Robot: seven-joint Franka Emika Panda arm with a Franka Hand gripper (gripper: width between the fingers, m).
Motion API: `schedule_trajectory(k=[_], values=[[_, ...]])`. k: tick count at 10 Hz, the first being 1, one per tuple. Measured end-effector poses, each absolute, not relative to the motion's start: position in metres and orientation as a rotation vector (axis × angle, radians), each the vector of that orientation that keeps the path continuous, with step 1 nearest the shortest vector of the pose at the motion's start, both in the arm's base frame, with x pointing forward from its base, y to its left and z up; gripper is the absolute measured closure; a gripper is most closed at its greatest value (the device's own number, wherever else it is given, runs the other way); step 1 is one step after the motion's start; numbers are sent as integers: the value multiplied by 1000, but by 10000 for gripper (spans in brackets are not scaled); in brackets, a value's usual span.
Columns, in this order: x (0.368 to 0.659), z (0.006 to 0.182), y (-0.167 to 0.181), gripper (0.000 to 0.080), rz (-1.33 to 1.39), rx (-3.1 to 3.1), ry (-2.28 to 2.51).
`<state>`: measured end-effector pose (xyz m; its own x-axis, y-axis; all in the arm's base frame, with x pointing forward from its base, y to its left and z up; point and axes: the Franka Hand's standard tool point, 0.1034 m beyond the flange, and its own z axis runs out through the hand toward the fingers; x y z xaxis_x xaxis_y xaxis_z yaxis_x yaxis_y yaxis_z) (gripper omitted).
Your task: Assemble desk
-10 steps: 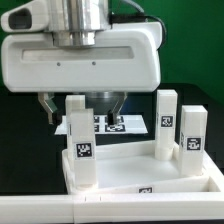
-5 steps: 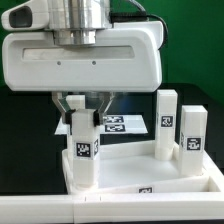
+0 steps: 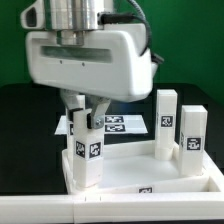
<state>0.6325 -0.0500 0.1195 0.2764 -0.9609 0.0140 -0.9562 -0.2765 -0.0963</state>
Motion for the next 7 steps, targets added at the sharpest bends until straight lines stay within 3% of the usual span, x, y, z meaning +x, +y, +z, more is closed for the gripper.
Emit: schedule_trajectory(k=[4, 7], values=[[632, 119, -53, 514, -80, -2154, 2166], [629, 117, -52, 514, -38, -1364, 2658]])
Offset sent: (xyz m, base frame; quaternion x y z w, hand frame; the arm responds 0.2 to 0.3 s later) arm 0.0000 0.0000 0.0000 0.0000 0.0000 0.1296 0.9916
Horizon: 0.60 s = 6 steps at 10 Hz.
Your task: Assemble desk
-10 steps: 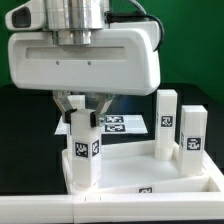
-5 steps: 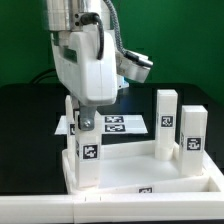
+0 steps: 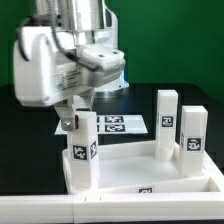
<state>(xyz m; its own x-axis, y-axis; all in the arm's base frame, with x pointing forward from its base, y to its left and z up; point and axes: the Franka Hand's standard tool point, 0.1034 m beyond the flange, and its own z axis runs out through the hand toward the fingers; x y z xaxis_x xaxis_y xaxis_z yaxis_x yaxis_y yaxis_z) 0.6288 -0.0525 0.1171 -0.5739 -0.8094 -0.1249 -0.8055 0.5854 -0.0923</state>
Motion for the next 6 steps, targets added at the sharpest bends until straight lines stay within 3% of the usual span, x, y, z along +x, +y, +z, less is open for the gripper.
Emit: schedule_trajectory(k=[2, 3, 4, 5, 6], values=[[630, 117, -48, 514, -51, -1289, 2669], [630, 117, -47, 339, -54, -1352, 2641], [630, 118, -44, 215, -71, -1627, 2502], [632, 118, -41, 215, -100, -1917, 2294], [632, 118, -39, 163, -120, -2169, 2065]])
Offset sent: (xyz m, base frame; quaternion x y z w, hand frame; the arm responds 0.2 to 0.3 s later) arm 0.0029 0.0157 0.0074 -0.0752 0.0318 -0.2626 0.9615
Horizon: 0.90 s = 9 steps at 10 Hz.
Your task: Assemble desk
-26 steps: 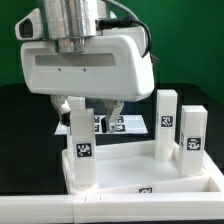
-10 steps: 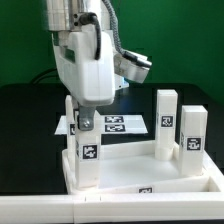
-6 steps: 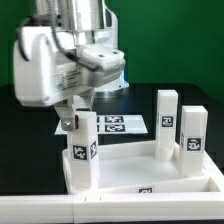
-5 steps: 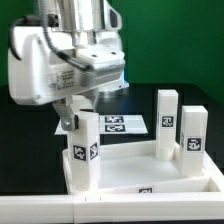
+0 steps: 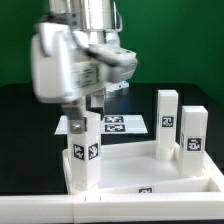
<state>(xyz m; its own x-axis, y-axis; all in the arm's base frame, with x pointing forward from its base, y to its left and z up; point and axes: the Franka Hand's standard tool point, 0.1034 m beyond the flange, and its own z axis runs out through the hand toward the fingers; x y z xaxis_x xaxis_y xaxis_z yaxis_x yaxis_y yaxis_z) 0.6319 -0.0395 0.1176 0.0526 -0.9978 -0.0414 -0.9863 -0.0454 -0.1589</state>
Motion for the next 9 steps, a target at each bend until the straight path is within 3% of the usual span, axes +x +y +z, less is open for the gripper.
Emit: schedule_trajectory(k=[4, 6, 7, 8, 9], values=[[631, 117, -42, 151, -154, -2485, 1708], [634, 119, -49, 151, -189, -2828, 1167], [634, 118, -48, 151, -187, -2789, 1246], [634, 118, -48, 282, -185, -2772, 1281], [633, 118, -48, 282, -182, -2750, 1324]])
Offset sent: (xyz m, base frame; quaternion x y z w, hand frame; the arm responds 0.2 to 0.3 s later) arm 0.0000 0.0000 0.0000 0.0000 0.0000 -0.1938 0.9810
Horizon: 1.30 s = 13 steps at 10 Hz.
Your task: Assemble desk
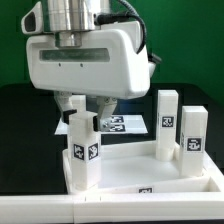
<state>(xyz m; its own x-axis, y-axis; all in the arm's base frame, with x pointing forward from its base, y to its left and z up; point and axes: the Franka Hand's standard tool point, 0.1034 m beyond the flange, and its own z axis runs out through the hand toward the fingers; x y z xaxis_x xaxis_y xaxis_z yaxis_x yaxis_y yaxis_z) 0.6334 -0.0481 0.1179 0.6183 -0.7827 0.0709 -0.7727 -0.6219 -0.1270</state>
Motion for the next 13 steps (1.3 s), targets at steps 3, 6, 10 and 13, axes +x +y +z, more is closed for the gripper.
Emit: schedule_trajectory(k=[3, 6, 10, 13], values=[[631, 117, -50, 510, -146, -2506, 1725], [630, 117, -52, 510, -62, -1793, 2397], [629, 116, -52, 511, -41, -1643, 2488], [627, 112, -44, 508, -83, -2205, 2020]])
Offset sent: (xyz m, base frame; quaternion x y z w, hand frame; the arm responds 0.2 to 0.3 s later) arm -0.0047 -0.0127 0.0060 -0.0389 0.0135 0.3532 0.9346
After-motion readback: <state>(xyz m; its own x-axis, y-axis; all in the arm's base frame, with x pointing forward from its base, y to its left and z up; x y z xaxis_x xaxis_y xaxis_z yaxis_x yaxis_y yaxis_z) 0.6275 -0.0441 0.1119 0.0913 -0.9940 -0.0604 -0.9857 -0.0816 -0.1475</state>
